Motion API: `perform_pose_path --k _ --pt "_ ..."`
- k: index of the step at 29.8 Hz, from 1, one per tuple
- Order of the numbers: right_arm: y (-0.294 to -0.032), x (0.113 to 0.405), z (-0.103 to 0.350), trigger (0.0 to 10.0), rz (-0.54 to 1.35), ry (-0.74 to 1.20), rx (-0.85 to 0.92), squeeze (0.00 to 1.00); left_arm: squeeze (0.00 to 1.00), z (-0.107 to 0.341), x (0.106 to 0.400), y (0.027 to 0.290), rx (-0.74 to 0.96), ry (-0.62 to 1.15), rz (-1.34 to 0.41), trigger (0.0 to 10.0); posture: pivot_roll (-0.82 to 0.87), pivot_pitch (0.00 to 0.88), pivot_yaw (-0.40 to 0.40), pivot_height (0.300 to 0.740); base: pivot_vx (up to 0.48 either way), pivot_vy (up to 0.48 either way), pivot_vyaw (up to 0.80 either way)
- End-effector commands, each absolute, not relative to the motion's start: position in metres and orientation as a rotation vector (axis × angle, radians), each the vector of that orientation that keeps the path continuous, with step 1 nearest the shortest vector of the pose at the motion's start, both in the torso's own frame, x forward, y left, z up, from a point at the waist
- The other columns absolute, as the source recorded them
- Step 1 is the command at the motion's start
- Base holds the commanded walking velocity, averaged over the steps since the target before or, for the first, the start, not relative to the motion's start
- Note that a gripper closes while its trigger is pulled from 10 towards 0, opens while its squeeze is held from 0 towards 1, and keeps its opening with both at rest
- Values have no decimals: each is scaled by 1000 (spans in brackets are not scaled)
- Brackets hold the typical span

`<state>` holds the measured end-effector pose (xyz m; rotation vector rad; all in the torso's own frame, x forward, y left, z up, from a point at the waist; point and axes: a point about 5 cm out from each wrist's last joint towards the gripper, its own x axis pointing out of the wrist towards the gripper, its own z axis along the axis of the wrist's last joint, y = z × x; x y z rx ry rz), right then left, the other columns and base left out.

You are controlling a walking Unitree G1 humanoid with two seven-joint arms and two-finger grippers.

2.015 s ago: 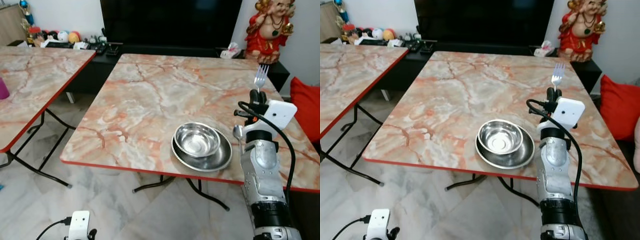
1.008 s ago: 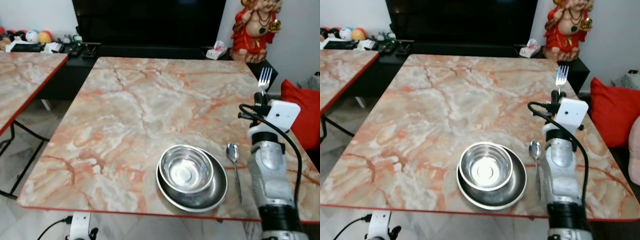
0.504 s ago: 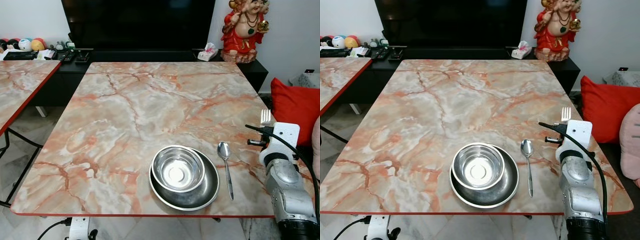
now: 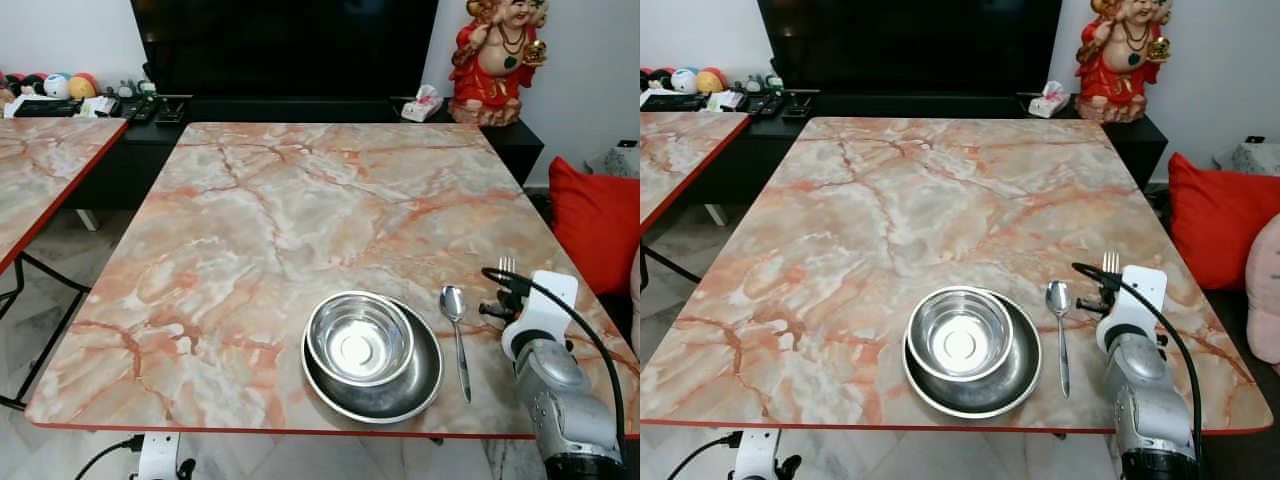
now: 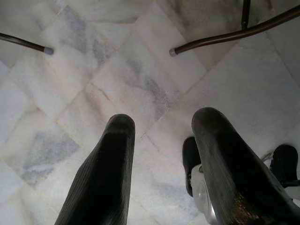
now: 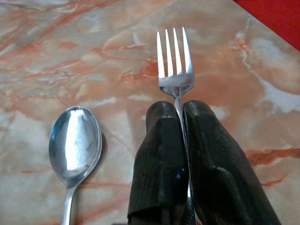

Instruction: Setting the table

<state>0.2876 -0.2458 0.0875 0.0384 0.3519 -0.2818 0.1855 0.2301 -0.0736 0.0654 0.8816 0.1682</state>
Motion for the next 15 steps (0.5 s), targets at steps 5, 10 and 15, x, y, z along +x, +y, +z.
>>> perform_pose_path --k 5,10,15 --pt "-244 287 82 10000 -278 345 63 0 0 -74 185 231 70 890 166 10000 1 0 -9 740 0 0 0" --pt "-242 285 72 10000 -276 363 75 0 0 -74 185 231 68 890 169 10000 5 0 -9 740 0 0 0" --pt "-240 283 65 10000 -258 369 73 0 0 -74 185 231 68 888 170 10000 6 0 -9 740 0 0 0"
